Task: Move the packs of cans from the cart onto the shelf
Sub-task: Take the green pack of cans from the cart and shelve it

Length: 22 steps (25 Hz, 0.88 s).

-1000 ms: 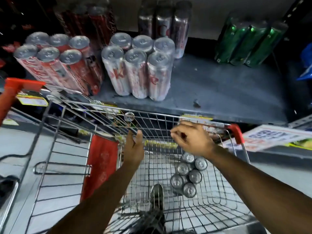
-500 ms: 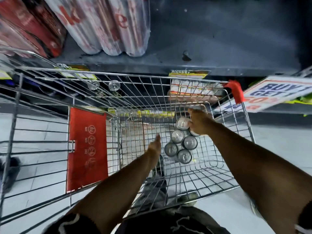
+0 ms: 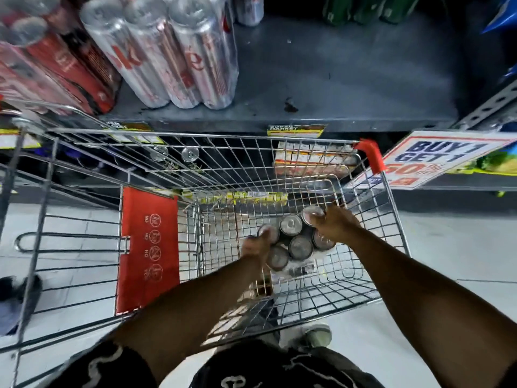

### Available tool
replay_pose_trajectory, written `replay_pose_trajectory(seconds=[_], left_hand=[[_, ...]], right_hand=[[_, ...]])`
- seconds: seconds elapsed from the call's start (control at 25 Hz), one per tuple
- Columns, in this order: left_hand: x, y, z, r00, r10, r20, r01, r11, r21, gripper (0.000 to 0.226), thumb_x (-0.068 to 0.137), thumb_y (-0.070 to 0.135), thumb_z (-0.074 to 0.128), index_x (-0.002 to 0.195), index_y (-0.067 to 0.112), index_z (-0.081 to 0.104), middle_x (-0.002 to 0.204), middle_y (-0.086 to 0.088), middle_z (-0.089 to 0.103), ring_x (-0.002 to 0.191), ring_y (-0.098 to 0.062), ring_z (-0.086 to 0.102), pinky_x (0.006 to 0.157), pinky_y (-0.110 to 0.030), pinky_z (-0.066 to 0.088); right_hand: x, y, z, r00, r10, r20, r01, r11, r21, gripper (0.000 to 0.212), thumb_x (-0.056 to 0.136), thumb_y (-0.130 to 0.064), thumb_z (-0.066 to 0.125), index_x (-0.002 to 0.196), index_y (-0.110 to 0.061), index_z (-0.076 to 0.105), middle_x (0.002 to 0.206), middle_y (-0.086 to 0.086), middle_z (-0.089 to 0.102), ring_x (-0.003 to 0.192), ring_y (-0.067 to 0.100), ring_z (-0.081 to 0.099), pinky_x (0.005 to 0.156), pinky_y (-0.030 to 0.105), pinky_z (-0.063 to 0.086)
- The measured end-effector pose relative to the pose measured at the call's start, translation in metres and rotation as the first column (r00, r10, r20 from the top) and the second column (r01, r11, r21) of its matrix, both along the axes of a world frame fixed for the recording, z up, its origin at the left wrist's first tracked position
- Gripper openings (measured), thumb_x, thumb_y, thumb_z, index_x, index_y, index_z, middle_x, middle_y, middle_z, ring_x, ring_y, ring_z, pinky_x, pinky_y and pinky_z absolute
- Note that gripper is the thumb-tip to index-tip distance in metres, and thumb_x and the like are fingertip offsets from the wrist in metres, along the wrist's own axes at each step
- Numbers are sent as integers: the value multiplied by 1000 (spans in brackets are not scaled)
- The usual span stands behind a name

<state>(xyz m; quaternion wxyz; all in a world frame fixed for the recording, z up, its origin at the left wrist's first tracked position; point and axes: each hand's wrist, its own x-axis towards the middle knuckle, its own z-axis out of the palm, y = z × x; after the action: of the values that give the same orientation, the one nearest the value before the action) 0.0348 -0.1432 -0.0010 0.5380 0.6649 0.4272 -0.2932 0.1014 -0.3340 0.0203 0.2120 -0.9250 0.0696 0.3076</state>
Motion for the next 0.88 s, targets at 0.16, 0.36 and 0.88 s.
replay_pose_trajectory(seconds=[0.16,0.36,0.88], left_hand=[[36,17,73,934,-265,237,205,946,251,40,85,53,58,82,13,61,68,-2,62,60,-18,60,52,-25,46],[75,34,178,739,-436,513,274,891,363,43,79,61,60,62,21,57,53,11,57,44,-3,54,42,-15,39],[206,5,296,671,-336,660,-38,875,483,40,86,33,50,113,5,60,114,-19,67,106,-38,62,90,-44,51]], right_hand=[[-4,-3,56,987,25,160,-31,999,35,71,86,-71,26,87,-10,63,93,20,69,90,33,66,69,31,43],[7,-14,143,894,-223,390,87,938,337,52,83,-65,47,89,-14,61,79,13,71,62,24,63,53,25,43],[137,1,255,687,-466,558,182,854,488,45,69,-48,74,103,-22,61,103,6,71,99,25,66,88,40,53]])
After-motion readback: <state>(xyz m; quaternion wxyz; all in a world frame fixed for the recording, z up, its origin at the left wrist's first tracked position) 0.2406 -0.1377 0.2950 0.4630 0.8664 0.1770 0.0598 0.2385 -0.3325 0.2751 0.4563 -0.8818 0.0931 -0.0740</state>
